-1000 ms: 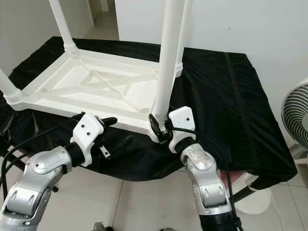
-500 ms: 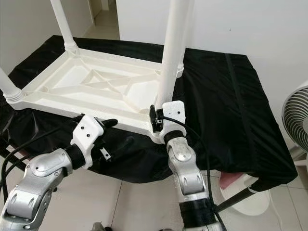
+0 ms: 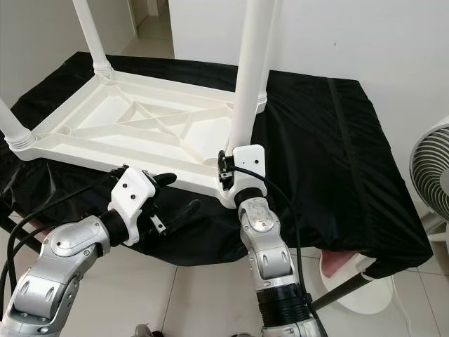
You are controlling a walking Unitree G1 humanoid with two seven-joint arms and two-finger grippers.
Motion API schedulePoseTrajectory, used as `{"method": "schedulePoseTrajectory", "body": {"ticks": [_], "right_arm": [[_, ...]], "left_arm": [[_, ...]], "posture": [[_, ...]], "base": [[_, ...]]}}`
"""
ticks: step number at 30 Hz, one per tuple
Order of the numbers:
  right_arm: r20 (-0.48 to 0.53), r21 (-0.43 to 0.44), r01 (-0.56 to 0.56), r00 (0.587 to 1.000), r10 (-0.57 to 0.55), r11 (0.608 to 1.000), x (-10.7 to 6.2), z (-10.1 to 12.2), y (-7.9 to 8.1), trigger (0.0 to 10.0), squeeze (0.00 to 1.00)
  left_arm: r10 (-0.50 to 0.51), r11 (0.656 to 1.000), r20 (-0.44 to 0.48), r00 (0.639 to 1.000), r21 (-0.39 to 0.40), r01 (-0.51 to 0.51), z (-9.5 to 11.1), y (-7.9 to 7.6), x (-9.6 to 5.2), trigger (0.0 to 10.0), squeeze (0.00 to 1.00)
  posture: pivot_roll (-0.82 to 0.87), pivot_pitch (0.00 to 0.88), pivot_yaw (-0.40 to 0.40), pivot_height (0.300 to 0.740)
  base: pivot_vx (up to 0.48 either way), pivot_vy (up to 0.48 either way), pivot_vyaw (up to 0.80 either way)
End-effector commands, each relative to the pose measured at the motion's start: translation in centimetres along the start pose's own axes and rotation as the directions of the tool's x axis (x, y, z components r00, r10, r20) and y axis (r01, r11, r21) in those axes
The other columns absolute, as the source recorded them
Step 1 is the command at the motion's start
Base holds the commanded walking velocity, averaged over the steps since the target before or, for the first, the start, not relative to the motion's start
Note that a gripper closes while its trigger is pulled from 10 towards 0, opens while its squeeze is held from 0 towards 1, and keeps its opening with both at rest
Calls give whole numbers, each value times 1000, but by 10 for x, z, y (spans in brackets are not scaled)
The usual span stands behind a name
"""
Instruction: Building children table
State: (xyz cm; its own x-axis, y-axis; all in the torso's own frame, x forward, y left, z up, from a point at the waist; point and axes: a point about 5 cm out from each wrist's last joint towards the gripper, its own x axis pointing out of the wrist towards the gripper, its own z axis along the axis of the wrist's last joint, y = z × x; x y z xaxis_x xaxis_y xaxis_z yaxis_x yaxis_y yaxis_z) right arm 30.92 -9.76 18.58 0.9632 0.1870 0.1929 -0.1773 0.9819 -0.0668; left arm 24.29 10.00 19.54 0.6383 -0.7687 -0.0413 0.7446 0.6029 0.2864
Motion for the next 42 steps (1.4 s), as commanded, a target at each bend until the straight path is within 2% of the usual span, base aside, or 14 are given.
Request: {"method": "schedulePoseTrajectory", "body": {"ticks": [1,11,12,13,14,27,28,29,33,35,36,39,40,42], "right_arm": [[-37,8,1,999,-1,1000,1,-6,-4,0,0],[-75,34,-12,997,15,999,2,-12,-9,0,0],[-72,35,-17,997,19,999,2,-11,-8,4863,0],[-72,35,-17,997,19,999,2,-11,-8,4863,0],[-74,38,-19,997,22,999,3,-11,-8,10000,0],[-68,39,-190,979,192,981,2,-10,-4,10000,0],[-75,39,-188,979,190,981,3,-10,-3,10000,325],[-80,52,-192,977,196,980,3,-11,-1,10000,0],[-88,46,-201,975,204,979,3,-13,1,10000,0],[-118,16,-156,981,157,988,5,-16,-3,1882,0],[-118,16,-156,981,157,988,5,-16,-3,1882,0],[-138,-12,-66,988,64,998,7,-19,-9,4275,0],[-145,-16,8,989,-10,1000,8,-20,-13,10000,0],[-157,-19,92,983,-94,996,6,-23,-15,10000,0]], "left_arm": [[66,998,-8,998,0,-66,0,1,-1,10000,0],[64,998,-10,998,-6,-64,0,1,0,10000,0],[64,998,-10,998,-7,-64,0,1,0,10000,0],[64,998,-10,998,-7,-64,0,1,0,10000,0],[64,998,-10,998,-7,-64,0,1,-1,10000,0],[64,998,-8,998,-7,-64,1,1,1,10000,0],[63,998,-8,998,-8,-63,1,1,1,10000,0],[63,998,-8,998,-8,-63,1,1,1,10000,0],[62,998,-8,998,-9,-62,1,1,1,10000,0],[63,998,-9,998,-9,-63,1,1,1,10000,0],[63,998,-9,998,-9,-63,1,1,1,10000,0],[62,998,-8,998,-9,-62,1,1,1,10000,0],[62,998,-9,998,-10,-62,1,1,1,10000,0],[61,998,-9,998,-10,-61,1,1,1,10000,0]], "posture": [[-16,103,18,740],[-18,114,23,740],[-18,116,23,740],[-18,116,23,740],[-18,116,23,740],[-21,120,27,740],[-21,121,27,740],[-18,121,28,740],[-19,121,29,740],[-18,121,29,740],[-18,121,29,740],[-20,121,30,740],[-19,121,29,740],[-19,121,29,740]], "base": [[0,0,0],[0,0,0],[0,0,0],[0,0,0],[0,0,0],[0,0,0],[0,0,0],[0,0,0],[0,0,0],[0,0,0],[0,0,0],[0,0,0],[0,0,0],[0,0,0]]}}
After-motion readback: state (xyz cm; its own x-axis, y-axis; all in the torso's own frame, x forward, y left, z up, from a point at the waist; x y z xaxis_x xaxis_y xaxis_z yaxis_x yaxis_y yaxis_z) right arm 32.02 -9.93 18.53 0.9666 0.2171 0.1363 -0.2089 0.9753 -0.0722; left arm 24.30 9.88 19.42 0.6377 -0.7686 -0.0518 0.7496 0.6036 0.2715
